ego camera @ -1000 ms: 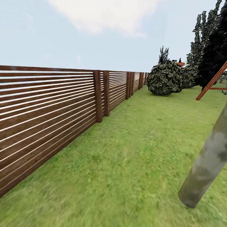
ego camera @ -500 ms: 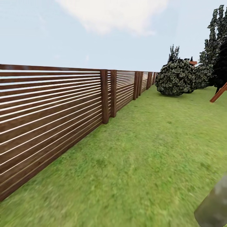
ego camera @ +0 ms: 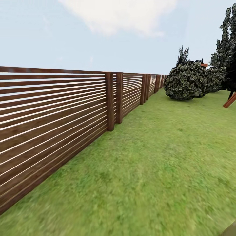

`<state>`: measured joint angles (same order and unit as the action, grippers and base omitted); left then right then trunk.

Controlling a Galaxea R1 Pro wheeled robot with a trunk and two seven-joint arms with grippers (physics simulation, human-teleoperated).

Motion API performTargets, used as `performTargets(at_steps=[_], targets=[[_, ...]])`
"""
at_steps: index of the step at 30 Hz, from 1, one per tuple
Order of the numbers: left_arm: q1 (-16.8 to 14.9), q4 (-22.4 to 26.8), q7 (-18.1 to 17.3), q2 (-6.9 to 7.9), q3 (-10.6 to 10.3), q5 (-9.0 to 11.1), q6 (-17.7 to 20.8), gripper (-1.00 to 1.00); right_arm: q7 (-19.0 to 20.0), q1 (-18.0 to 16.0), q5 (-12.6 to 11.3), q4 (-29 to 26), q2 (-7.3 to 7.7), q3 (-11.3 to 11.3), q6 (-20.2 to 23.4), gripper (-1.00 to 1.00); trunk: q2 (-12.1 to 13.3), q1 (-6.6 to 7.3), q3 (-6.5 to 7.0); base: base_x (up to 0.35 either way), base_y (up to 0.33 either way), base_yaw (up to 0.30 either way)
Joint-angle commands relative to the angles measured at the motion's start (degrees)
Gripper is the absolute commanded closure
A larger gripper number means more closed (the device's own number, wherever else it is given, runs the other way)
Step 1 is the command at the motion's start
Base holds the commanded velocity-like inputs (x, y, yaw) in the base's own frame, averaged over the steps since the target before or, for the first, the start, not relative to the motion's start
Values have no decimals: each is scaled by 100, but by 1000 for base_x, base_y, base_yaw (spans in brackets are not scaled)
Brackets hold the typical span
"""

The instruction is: Take the three Easter eggs out of the wicker basket on the lawn in the garden, then place them on the lawn next to a single tree (choose any tree) so that all three eggs are next to the same tree and none are left in the basket.

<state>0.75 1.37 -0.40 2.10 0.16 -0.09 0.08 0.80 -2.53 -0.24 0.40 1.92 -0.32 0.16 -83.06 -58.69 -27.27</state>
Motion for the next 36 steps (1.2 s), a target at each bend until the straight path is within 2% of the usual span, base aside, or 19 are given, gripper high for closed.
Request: performTargets(at_steps=[1, 36], targets=[[4, 12, -4, 1, 2, -1, 1, -100, 8, -3, -3, 4, 1, -3, 2, -100, -2, -4, -4, 346, 0, 0], [4, 12, -4, 1, 2, 0, 1, -100, 17, -2, -3, 4, 1, 5, 2, -100, -2, -4, -4, 346, 0, -6]])
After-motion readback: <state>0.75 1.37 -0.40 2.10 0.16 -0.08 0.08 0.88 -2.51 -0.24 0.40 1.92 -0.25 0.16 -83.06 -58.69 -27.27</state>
